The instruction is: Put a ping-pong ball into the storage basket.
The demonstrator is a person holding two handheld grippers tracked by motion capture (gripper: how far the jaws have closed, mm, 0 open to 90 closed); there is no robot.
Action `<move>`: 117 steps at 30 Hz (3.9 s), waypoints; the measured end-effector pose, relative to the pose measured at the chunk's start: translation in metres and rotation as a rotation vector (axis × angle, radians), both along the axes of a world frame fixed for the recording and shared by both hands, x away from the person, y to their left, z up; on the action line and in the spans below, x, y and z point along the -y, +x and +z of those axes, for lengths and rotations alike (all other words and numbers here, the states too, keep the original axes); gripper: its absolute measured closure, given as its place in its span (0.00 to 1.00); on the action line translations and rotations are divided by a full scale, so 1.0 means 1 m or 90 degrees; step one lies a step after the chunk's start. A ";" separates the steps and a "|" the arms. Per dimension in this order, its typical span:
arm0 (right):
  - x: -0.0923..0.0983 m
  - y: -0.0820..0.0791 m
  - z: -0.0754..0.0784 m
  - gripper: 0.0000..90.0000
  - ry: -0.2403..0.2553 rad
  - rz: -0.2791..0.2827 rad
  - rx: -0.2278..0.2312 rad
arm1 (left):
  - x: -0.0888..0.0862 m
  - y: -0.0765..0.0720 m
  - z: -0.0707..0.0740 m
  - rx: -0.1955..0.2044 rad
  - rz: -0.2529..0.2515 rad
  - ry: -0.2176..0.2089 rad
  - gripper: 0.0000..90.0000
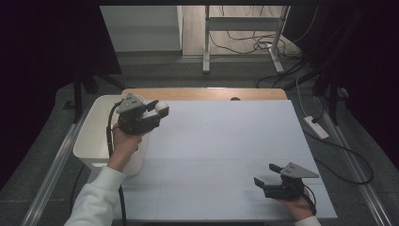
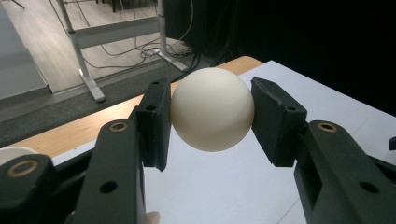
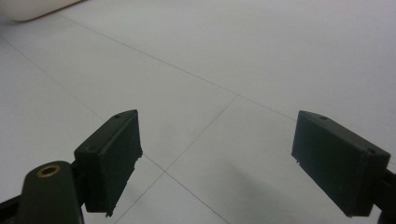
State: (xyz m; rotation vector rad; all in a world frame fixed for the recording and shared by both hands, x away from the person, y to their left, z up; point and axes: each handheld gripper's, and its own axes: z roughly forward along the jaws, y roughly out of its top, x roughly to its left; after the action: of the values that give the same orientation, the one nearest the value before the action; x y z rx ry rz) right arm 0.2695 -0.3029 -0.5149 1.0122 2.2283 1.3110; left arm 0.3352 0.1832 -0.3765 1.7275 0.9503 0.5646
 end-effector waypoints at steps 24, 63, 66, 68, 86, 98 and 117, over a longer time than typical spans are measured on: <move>0.000 0.000 0.000 0.17 0.000 -0.001 0.000 | -0.030 0.002 -0.002 -0.010 0.054 0.010 0.56; -0.001 0.000 0.000 0.17 -0.004 -0.003 -0.002 | -0.084 0.028 -0.023 -0.078 0.165 0.021 0.56; -0.001 0.000 0.000 0.17 -0.004 -0.004 -0.001 | -0.086 0.032 -0.026 -0.089 0.171 0.023 0.56; -0.001 0.000 0.000 0.17 -0.005 -0.003 -0.001 | -0.086 0.036 -0.029 -0.099 0.177 0.023 0.56; -0.001 0.000 -0.001 0.18 -0.005 -0.004 -0.003 | -0.085 0.057 -0.048 -0.221 0.181 0.075 0.56; -0.001 0.000 -0.001 0.18 -0.004 -0.005 -0.004 | -0.086 0.059 -0.050 -0.241 0.185 0.089 0.56; -0.001 0.000 -0.001 0.18 -0.005 -0.005 -0.005 | -0.087 0.050 -0.040 -0.191 0.192 0.054 0.39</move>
State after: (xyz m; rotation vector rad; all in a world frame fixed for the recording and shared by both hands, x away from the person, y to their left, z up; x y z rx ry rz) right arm 0.2695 -0.3020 -0.5158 1.0231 2.2311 1.2971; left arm 0.3847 0.2704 -0.4166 1.7879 1.4341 0.5536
